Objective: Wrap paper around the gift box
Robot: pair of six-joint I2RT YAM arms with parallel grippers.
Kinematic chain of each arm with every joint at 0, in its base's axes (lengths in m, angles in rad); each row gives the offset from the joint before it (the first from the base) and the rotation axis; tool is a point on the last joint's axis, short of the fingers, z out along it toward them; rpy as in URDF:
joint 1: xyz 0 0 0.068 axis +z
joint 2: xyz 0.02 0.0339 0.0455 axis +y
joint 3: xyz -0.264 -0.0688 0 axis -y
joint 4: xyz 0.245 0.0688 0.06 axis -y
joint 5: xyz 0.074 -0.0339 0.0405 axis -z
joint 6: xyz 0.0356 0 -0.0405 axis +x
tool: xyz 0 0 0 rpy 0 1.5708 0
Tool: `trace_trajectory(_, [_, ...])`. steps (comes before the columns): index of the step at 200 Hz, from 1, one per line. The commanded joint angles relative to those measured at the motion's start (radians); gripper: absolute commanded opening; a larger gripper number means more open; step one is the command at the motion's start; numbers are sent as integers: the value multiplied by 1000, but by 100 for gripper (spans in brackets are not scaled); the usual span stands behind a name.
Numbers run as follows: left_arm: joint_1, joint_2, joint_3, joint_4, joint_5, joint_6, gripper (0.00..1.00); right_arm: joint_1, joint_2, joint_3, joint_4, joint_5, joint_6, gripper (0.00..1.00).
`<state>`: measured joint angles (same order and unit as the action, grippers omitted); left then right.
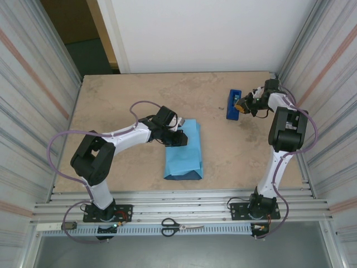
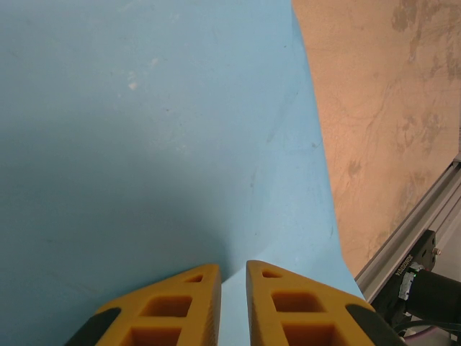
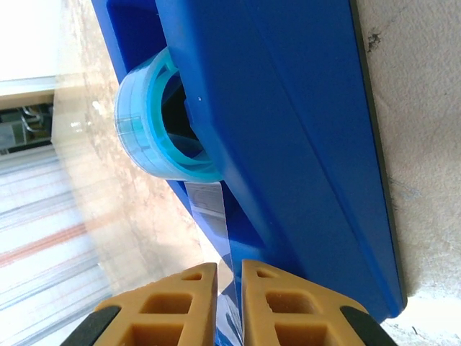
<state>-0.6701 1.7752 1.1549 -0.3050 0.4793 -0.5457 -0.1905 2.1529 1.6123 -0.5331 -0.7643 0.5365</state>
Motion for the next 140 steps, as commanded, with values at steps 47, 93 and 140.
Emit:
trace_trajectory(47, [-33, 95, -46, -115, -21, 33, 17, -6, -2, 29, -27, -22, -20, 15])
trace_trajectory(93, [-33, 96, -45, -111, -19, 35, 17, -10, -3, 27, -28, -25, -21, 10])
trace_trajectory(140, [-33, 102, -43, -112, -19, 36, 16, -10, -22, 40, -33, -31, -12, 5])
